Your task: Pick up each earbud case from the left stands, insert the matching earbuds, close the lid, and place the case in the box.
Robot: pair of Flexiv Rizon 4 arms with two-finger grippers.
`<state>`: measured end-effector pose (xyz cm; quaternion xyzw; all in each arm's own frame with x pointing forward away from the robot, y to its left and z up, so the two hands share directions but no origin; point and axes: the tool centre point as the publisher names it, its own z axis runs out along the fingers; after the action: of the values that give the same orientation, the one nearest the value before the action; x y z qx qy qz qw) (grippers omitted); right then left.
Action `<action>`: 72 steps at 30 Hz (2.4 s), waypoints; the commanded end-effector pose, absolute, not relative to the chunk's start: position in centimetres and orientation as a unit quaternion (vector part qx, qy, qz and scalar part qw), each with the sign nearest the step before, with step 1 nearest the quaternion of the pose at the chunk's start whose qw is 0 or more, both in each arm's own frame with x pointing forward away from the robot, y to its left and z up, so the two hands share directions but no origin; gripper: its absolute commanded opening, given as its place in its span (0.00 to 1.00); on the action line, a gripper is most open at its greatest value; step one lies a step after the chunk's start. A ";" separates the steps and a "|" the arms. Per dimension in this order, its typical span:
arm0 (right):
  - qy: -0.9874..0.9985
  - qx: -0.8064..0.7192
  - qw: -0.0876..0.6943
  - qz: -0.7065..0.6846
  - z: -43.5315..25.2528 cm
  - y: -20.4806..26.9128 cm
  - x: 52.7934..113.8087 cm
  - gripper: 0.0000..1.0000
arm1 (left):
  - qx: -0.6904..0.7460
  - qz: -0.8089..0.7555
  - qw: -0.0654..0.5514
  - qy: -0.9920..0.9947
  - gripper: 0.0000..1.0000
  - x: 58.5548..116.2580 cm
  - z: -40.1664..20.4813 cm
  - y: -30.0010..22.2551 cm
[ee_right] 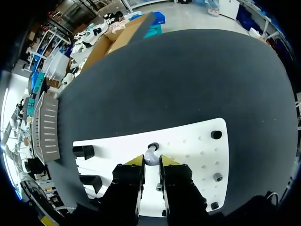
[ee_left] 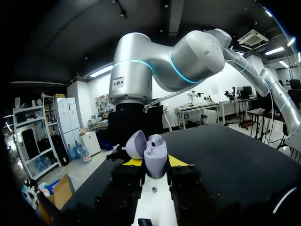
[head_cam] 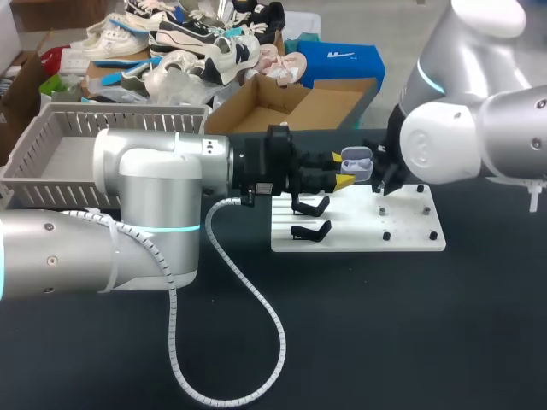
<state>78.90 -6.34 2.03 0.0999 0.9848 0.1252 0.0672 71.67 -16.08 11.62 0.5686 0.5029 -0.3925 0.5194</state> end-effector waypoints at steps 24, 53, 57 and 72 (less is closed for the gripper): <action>0.974 0.143 0.122 0.130 8.7 -9.8 74.9 0.00 | 0.567 -0.390 0.522 0.504 0.00 71.5 11.6 -16.1; 0.970 -0.172 0.152 0.077 18.4 -7.8 62.9 0.00 | 0.567 -0.390 0.522 0.504 0.00 71.5 11.6 -16.1; 0.963 -0.212 0.148 0.070 19.1 -7.1 62.7 0.00 | 0.567 -0.390 0.522 0.504 0.00 71.5 11.6 -16.1; 0.933 -0.311 0.157 0.090 19.5 -4.1 65.4 0.00 | 0.567 -0.390 0.522 0.504 0.00 71.5 11.6 -16.1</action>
<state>64.15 -4.84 19.66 -0.3046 0.9336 0.0869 0.1673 71.67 -16.08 11.62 0.5686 0.5029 -0.3925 0.5194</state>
